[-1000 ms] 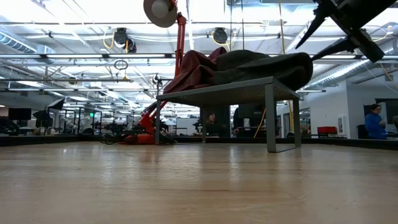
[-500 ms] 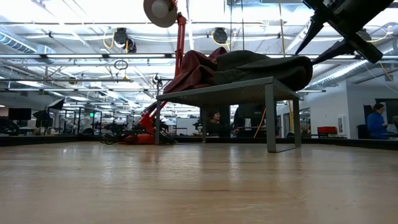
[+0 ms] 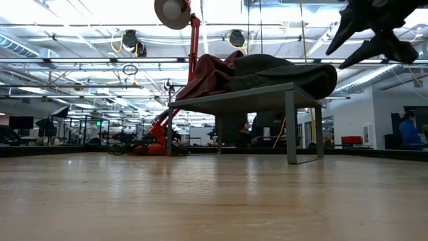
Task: Pick & Place hat
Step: Stack the black cap on top of the black cap on the shelf
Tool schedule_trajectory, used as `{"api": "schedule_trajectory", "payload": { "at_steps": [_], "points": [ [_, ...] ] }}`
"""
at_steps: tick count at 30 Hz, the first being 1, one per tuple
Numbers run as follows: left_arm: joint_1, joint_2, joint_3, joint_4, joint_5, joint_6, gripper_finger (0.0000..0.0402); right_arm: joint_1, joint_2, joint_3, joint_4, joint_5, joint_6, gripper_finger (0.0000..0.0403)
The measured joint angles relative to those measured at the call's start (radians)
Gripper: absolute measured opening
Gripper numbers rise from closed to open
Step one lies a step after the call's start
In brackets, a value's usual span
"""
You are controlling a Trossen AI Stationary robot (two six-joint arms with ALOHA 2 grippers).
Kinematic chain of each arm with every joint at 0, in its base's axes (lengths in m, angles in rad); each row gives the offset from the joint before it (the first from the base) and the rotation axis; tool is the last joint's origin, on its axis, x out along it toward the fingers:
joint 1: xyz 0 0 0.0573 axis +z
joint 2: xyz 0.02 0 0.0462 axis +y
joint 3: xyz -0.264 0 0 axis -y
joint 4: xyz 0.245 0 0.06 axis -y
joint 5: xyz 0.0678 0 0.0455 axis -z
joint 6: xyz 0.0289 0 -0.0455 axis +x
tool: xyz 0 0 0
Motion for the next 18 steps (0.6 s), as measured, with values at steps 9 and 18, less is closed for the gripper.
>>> {"api": "schedule_trajectory", "payload": {
  "at_steps": [9, 18],
  "points": [
    [0.000, 0.000, 0.000, 0.000, 0.000, -0.010, 0.0212, 0.000, -0.003, 0.000, 0.078, -0.357, -0.168, 0.0170],
    [0.000, 0.000, 0.000, 0.000, 0.000, -0.035, 0.0212, 0.005, 0.064, 0.001, 0.103, -0.754, -0.317, 0.0169]
  ]
}}
